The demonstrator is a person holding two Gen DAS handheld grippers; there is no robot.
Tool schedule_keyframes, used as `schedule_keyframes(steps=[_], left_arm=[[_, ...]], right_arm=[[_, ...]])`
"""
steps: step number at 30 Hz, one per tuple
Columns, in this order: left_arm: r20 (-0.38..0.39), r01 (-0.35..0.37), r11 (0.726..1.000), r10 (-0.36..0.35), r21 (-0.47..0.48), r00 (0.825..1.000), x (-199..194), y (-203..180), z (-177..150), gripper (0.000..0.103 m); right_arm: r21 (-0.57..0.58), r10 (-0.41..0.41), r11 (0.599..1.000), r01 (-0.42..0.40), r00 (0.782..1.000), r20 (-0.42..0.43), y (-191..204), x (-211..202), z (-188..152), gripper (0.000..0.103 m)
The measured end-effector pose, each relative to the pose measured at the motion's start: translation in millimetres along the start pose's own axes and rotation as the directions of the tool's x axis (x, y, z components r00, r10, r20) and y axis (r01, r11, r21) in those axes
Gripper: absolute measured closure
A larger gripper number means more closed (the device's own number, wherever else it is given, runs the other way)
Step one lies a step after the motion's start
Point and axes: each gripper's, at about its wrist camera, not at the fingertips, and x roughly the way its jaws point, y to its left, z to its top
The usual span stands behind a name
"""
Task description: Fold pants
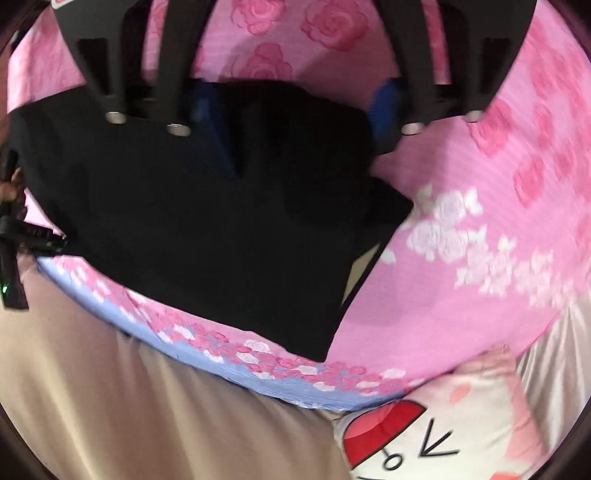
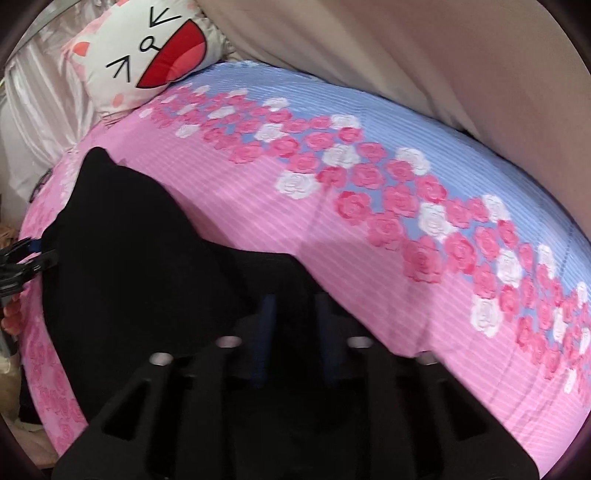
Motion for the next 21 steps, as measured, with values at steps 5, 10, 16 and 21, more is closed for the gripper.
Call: schedule_keyframes(steps=[5,10,16,21], left_arm=[[0.075,-0.027,0.998,0.023,0.055,0.997,-16.1,0.7,28.9,0.088],[0.044,-0.036,0.996,0.032,0.083,0.999,0.6,11.7,50.4,0.082],[0.058,-0.010,0.992,0.003,0.128,0.998,-23.2,18.6,24.7,0.073],[0.109,-0.121,0.987,0.110,0.102,0.988,-35.4,19.0,15.0,0.036]], right_arm=[[0.054,-0.032,0.998,0.028,0.996,0.081,-13.8,-15.7,18.9,0.099],[0.071,-0.128,0.990,0.123,0.989,0.071,-26.7,8.5,21.3,0.099],[0.090,-0.006,0.996,-0.010,0.984,0.179,-3.8,-36.1,8.7,0.092],[-0.264,0.155,0.959,-0.102,0.969,0.190,126.6,-56.4,11.1,0.024]])
